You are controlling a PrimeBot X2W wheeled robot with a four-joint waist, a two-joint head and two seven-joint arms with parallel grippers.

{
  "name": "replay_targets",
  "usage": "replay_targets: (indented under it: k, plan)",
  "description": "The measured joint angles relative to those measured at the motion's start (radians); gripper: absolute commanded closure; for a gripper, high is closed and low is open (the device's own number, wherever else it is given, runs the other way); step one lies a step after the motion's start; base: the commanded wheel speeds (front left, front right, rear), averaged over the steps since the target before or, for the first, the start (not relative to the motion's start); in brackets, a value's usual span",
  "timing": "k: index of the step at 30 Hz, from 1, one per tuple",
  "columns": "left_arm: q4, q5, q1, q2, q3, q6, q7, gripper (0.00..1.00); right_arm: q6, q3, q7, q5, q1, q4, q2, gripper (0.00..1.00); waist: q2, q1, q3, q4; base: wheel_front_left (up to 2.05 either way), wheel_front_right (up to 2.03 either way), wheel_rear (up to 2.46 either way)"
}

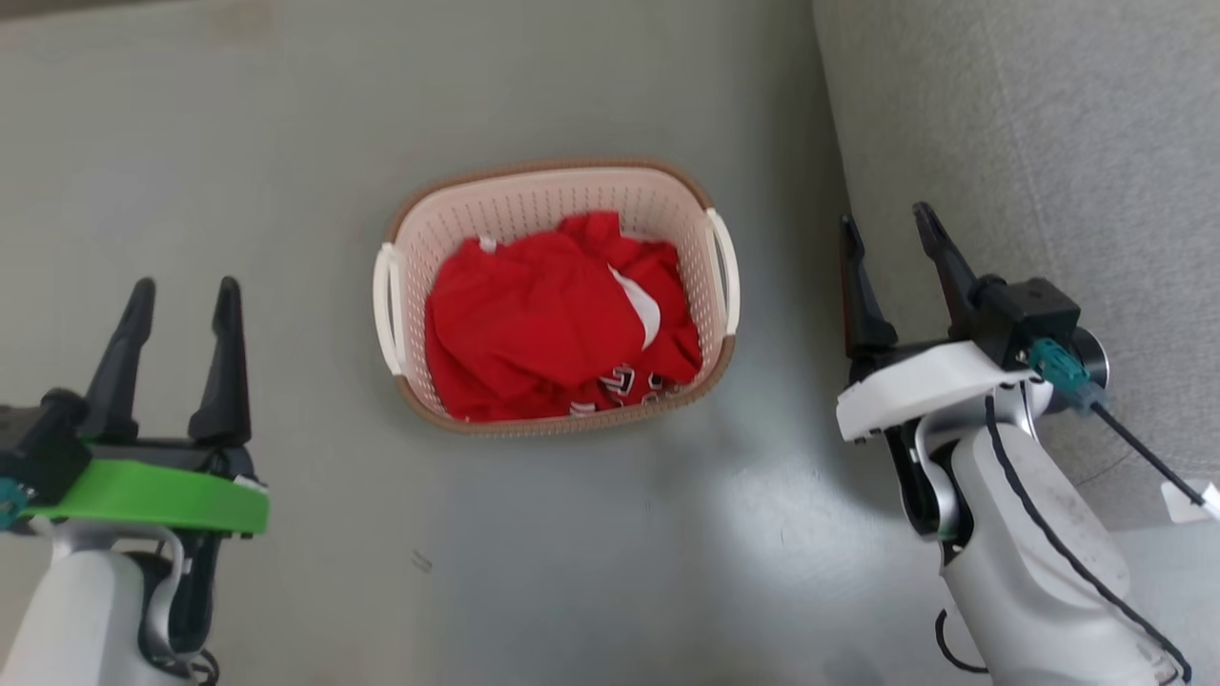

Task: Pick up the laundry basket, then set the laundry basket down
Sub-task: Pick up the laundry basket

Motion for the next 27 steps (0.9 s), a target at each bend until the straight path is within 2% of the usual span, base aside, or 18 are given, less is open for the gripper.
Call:
replay_targets:
  k: [6, 19, 27]
  plan:
    - [0.024, -0.049, -0.035, 0.024, -0.074, 0.0, 0.0, 0.0, 0.0, 0.018, 0.0, 0.04, -0.043, 0.019, 0.0, 0.0, 0.0, 0.0, 0.058, -0.004, 0.0, 0.0, 0.0]
    - [0.147, -0.122, -0.206, 0.085, -0.155, 0.0, 0.014, 0.0, -0.008, 0.085, -0.001, 0.139, -0.203, 0.146, -0.001, 0.0, 0.0, 0.0, 0.215, -0.005, 0.0, 0.0, 0.0]
    - [0.21, -0.167, -0.296, 0.097, -0.227, 0.0, 0.022, 0.0, -0.009, 0.105, -0.001, 0.158, -0.31, 0.212, -0.003, 0.0, 0.0, 0.0, 0.302, 0.006, 0.0, 0.0, 0.0]
